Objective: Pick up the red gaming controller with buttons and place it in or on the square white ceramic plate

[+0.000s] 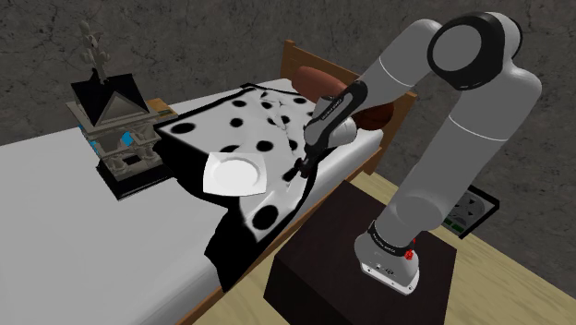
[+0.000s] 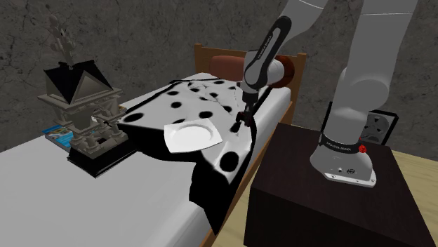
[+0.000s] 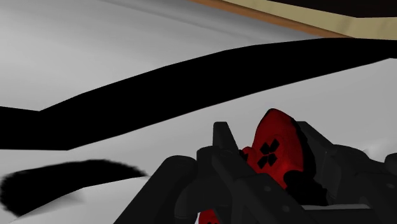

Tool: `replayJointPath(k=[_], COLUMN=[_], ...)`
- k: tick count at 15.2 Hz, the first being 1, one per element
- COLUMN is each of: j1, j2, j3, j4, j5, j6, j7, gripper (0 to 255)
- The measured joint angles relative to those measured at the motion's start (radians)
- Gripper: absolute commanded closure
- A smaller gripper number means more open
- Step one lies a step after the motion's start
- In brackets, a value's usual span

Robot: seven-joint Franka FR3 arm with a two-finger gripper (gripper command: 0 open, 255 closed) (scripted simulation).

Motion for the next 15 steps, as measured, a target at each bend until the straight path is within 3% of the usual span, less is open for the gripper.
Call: replayJointPath(k=[15], j1=[-0.03], j2=[-0.246], j3=[0.002], j4=[0.012], j5=[-0.157], j6=[-0.247], j7=[0.122], gripper=[255])
